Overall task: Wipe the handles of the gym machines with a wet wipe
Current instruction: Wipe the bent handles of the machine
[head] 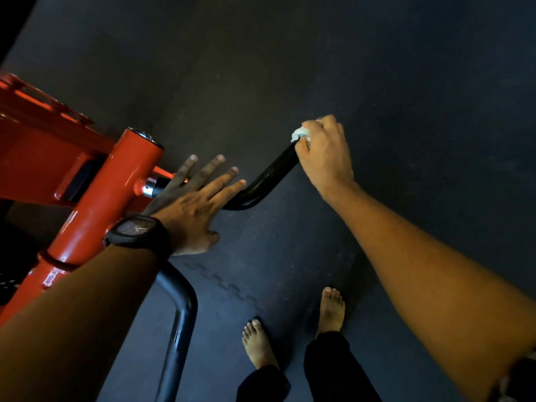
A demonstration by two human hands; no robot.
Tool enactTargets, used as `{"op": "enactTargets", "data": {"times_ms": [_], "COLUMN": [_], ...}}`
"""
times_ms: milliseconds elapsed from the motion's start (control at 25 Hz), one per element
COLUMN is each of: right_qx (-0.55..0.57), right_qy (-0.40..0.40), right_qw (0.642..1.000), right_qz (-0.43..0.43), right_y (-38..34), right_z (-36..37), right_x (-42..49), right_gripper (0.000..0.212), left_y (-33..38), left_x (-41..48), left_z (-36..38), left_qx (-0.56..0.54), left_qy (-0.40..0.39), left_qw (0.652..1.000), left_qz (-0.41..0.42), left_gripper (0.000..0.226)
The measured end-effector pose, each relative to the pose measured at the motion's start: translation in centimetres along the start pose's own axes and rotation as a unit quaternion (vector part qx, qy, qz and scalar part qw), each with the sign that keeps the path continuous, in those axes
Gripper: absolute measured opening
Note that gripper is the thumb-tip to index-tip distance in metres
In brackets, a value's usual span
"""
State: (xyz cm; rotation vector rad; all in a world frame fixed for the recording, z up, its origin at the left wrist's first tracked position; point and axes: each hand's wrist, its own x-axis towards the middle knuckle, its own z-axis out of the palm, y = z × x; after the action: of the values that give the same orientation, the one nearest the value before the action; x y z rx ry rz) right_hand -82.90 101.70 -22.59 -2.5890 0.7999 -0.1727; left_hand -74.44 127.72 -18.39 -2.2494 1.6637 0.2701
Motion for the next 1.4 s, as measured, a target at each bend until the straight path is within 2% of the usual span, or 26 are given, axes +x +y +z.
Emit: {"op": "enactTargets", "data": {"times_ms": [40, 120, 200, 280, 320, 360, 440, 480, 600, 640, 680, 720, 760, 800, 880, 960, 1000, 1040, 1120, 1160, 1200, 1240, 1280, 1320, 1400], "right_qx": [0.026, 0.082, 0.133, 0.230, 0.296, 0.372, 0.507, 0.545, 0.548, 0.563, 0.602, 0.652, 0.681, 0.701, 0.705, 0.699, 0.672, 0.631, 0.415, 0.337, 0.289, 0.232, 0.153, 0.082, 0.013], "right_qy": [0.021, 0.037, 0.034, 0.052, 0.071, 0.087, 0.065, 0.043, 0.055, 0.059, 0.050, 0.031, 0.002, -0.027, -0.065, -0.069, -0.040, 0.004, 0.104, 0.124, 0.102, 0.063, 0.046, 0.046, 0.051], "right_qw": [0.998, 0.969, 0.939, 0.917, 0.889, 0.846, 0.744, 0.713, 0.717, 0.692, 0.638, 0.563, 0.510, 0.487, 0.484, 0.510, 0.553, 0.619, 0.825, 0.891, 0.939, 0.970, 0.985, 0.987, 0.987], "right_qz": [0.062, 0.231, 0.314, 0.323, 0.341, 0.372, 0.430, 0.440, 0.428, 0.447, 0.478, 0.507, 0.524, 0.520, 0.515, 0.497, 0.490, 0.468, 0.370, 0.277, 0.154, 0.029, -0.071, -0.132, -0.149], "right_y": [0.1, 0.4, -1.1, -3.6, -4.0, -3.7, -3.0, -3.3, -6.1, -6.4, -6.6, -6.5, -6.4, -6.4, -6.6, -7.3, -7.8, -8.3, -9.7, -10.8, -11.3, -11.1, -10.1, -8.0, -4.5], "right_z": [0.0, 0.0, 1.0, 2.3, 2.7, 3.2, 4.0, 4.4, 4.2, 4.3, 3.9, 3.6, 3.2, 2.8, 2.5, 2.6, 2.7, 3.1, 3.5, 3.3, 3.3, 3.5, 3.2, 3.9, 3.5], "right_x": [0.2, 0.8, -0.6, -3.0, -3.5, -3.4, -3.4, -4.0, -6.2, -6.5, -6.5, -6.4, -6.5, -6.8, -7.7, -8.4, -8.7, -9.0, -9.9, -10.1, -10.1, -9.8, -9.0, -8.1, -7.0], "right_gripper": [0.028, 0.026, 0.029, 0.032, 0.032, 0.030, 0.033, 0.036, 0.032, 0.031, 0.032, 0.032, 0.032, 0.032, 0.033, 0.037, 0.038, 0.038, 0.037, 0.037, 0.038, 0.038, 0.034, 0.029, 0.028], "left_y": [0.0, -0.1, -0.1, -0.1, 0.0, 0.0, 0.0, 0.0, -0.1, 0.0, 0.0, 0.1, 0.1, 0.1, 0.0, 0.0, 0.0, 0.0, 0.0, 0.0, 0.0, 0.1, 0.1, 0.0, 0.0], "left_x": [0.0, 0.2, 0.2, 0.1, 0.1, 0.2, 0.3, 0.3, 0.2, 0.2, 0.2, 0.2, 0.2, 0.1, 0.2, 0.2, 0.2, 0.2, 0.2, 0.3, 0.3, 0.3, 0.3, 0.3, 0.4], "left_z": [0.0, 0.0, 0.0, 0.0, -0.1, -0.1, -0.1, -0.1, -0.3, -0.4, -0.5, -0.6, -0.6, -0.8, -0.8, -0.9, -0.9, -1.0, -1.2, -1.3, -1.4, -1.5, -1.5, -1.5, -1.4], "left_qx": [0.000, 0.001, 0.004, 0.008, 0.008, 0.008, 0.003, 0.003, 0.004, -0.001, -0.007, -0.009, -0.007, -0.003, -0.001, -0.015, -0.022, -0.026, -0.032, -0.035, -0.034, -0.031, -0.028, -0.028, -0.026], "left_qy": [0.000, 0.005, 0.008, 0.004, 0.001, -0.001, -0.007, -0.010, -0.021, -0.024, -0.028, -0.030, -0.031, -0.032, -0.031, -0.038, -0.041, -0.044, -0.050, -0.049, -0.048, -0.048, -0.052, -0.056, -0.057], "left_qw": [1.000, 1.000, 1.000, 1.000, 1.000, 1.000, 1.000, 1.000, 1.000, 1.000, 1.000, 0.999, 0.999, 0.999, 0.999, 0.999, 0.999, 0.999, 0.998, 0.998, 0.998, 0.998, 0.998, 0.998, 0.998], "left_qz": [-0.001, -0.001, 0.000, -0.002, -0.004, -0.005, -0.003, -0.005, -0.007, -0.006, -0.006, -0.008, -0.009, -0.009, -0.007, -0.007, -0.006, -0.006, -0.008, -0.005, -0.002, -0.001, -0.003, -0.005, -0.007], "left_gripper": [0.119, 0.118, 0.117, 0.116, 0.116, 0.116, 0.115, 0.114, 0.114, 0.114, 0.113, 0.113, 0.113, 0.113, 0.113, 0.114, 0.115, 0.114, 0.113, 0.111, 0.109, 0.107, 0.107, 0.108, 0.112]}}
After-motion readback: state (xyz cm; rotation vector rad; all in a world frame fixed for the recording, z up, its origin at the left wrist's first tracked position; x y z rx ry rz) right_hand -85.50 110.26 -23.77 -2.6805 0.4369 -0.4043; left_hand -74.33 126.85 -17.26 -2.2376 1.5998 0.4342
